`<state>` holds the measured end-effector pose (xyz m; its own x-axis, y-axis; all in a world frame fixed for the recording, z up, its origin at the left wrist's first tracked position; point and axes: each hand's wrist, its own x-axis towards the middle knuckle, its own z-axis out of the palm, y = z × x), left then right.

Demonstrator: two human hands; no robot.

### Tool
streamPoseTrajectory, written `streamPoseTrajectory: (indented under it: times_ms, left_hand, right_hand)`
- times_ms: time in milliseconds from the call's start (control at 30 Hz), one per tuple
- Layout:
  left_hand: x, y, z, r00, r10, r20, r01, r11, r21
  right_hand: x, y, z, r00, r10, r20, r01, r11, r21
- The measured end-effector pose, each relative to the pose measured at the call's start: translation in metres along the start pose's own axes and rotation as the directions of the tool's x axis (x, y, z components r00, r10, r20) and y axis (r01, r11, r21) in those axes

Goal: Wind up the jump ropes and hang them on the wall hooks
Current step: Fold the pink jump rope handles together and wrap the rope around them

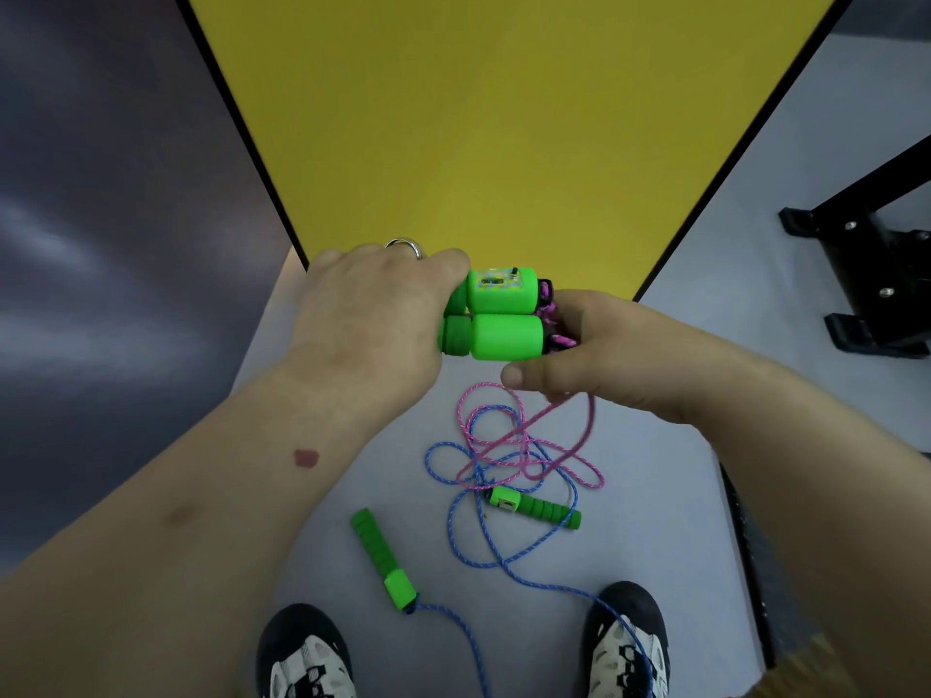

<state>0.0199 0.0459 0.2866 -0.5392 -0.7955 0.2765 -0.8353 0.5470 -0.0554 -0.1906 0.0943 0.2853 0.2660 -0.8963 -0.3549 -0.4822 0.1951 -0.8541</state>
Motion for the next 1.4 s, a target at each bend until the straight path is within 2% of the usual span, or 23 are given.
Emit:
streamPoseTrajectory:
  times_ms: [67,167,267,333,433,567,733,800,1000,1100,1167,1300,1400]
  left_hand:
    - [0.000,-0.007,0.000,1.000,-0.025,-0.005,0.025,1.000,0.018]
    - [0.001,-0.017,-0.001,0.999,-0.054,-0.008,0.054,0.998,0.031]
    - [0.002,-0.014,-0.001,0.999,-0.034,-0.004,0.034,0.999,0.025]
    - [0.003,-0.010,-0.002,1.000,-0.023,0.003,0.023,1.000,0.004]
    - [0.005,-0.005,-0.003,1.000,-0.013,0.005,0.013,1.000,-0.016]
    - [0.004,-0.010,-0.005,1.000,-0.025,-0.015,0.024,1.000,-0.011]
    - [0.005,-0.013,-0.010,0.996,-0.087,-0.014,0.087,0.996,-0.022]
    - [0.005,-0.011,-0.009,0.993,-0.115,-0.004,0.114,0.993,-0.034]
    - [0.002,-0.002,0.002,0.977,-0.203,0.065,0.206,0.978,-0.039]
    - [-0.001,0.000,0.007,0.980,-0.184,0.082,0.185,0.983,-0.008]
    - [-0.002,0.002,0.010,0.980,-0.169,0.106,0.169,0.986,0.003]
    - [-0.002,0.005,0.011,0.980,-0.143,0.138,0.147,0.989,-0.017]
    - [-0.001,0.002,0.010,0.986,-0.121,0.114,0.125,0.992,-0.030]
  right_hand:
    - [-0.003,0.000,-0.005,0.996,0.054,-0.072,-0.067,0.981,-0.180]
    - [-0.013,-0.003,-0.021,0.971,0.169,-0.167,-0.226,0.870,-0.439]
    - [-0.017,-0.008,-0.028,0.970,0.204,-0.128,-0.241,0.801,-0.548]
    - [-0.014,-0.009,-0.023,0.981,0.161,-0.108,-0.193,0.845,-0.499]
    - [-0.005,-0.007,-0.014,0.991,0.040,-0.129,-0.075,0.957,-0.279]
    - [-0.001,-0.003,-0.008,0.984,-0.038,-0.171,-0.007,0.968,-0.250]
    - [-0.003,0.011,-0.010,0.905,0.064,-0.420,-0.199,0.937,-0.287]
    - [0.002,0.015,0.002,0.884,0.086,-0.459,-0.261,0.906,-0.333]
    - [0.005,0.005,0.057,0.931,0.182,-0.316,-0.351,0.683,-0.640]
    - [-0.006,-0.021,0.062,0.940,0.228,-0.252,-0.336,0.500,-0.799]
    - [-0.012,-0.041,0.061,0.948,0.227,-0.225,-0.303,0.414,-0.858]
    - [-0.013,-0.066,0.044,0.967,0.104,-0.232,-0.254,0.382,-0.889]
    - [-0.011,-0.080,0.020,0.969,0.106,-0.223,-0.246,0.466,-0.850]
